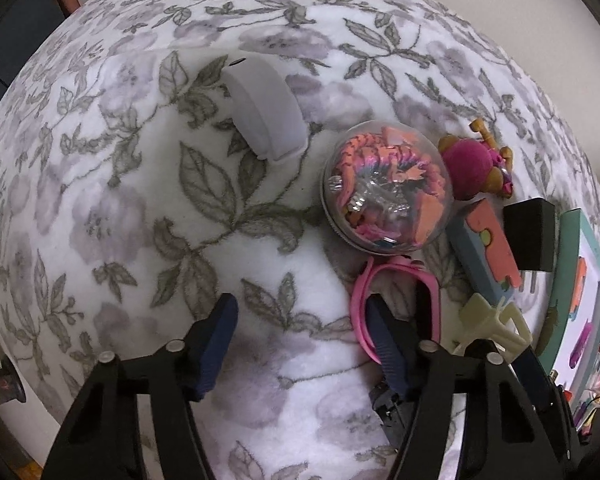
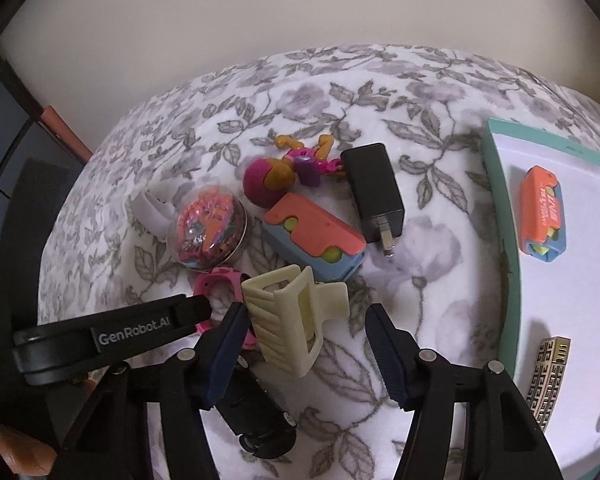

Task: Organize rigid objects
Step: 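Lower the left gripper onto the pink watch band while the right lowers onto the cream hair clip, then close the left gripper on the pink watch band while the right grasps the cream hair clip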

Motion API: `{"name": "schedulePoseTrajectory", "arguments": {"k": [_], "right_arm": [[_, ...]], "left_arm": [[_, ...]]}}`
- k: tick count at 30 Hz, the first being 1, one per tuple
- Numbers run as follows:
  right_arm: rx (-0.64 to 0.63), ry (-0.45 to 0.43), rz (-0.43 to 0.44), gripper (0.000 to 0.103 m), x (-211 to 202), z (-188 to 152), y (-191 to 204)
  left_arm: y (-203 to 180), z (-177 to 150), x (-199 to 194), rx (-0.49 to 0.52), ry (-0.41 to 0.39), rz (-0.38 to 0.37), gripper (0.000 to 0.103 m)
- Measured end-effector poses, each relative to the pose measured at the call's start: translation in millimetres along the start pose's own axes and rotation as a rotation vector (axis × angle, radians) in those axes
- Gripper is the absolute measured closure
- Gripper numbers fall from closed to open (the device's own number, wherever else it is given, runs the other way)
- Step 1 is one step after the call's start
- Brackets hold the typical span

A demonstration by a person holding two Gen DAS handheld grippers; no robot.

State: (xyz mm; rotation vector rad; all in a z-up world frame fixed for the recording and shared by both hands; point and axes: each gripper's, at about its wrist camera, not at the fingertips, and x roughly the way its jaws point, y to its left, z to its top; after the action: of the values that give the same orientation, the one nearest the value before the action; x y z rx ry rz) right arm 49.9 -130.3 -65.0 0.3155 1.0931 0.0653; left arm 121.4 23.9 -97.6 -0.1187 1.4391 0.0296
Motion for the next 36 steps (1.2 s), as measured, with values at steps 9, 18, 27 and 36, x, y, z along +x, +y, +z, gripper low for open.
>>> {"name": "schedulePoseTrajectory", "arguments": {"k": [9, 18, 27, 36], "right_arm": [[0.005, 0.008, 0.006, 0.039, 2, 0, -1], [-0.056, 0.036, -0.003, 0.04, 13, -6, 12], [-0.015, 0.025, 0.028, 0.04, 20, -5, 3], [-0.033, 0.003, 0.034, 0.045, 20, -3, 7]], "left_arm": [[-15, -1, 0, 0.007, 0.022, -0.074, 0.065], [-19, -5, 3, 0.014, 0.019, -0.066, 0.066], [-10, -2, 4, 0.026, 0.021, -0.063, 0.066], [-22, 1, 5, 0.048, -0.004, -0.027, 0.066]]}}
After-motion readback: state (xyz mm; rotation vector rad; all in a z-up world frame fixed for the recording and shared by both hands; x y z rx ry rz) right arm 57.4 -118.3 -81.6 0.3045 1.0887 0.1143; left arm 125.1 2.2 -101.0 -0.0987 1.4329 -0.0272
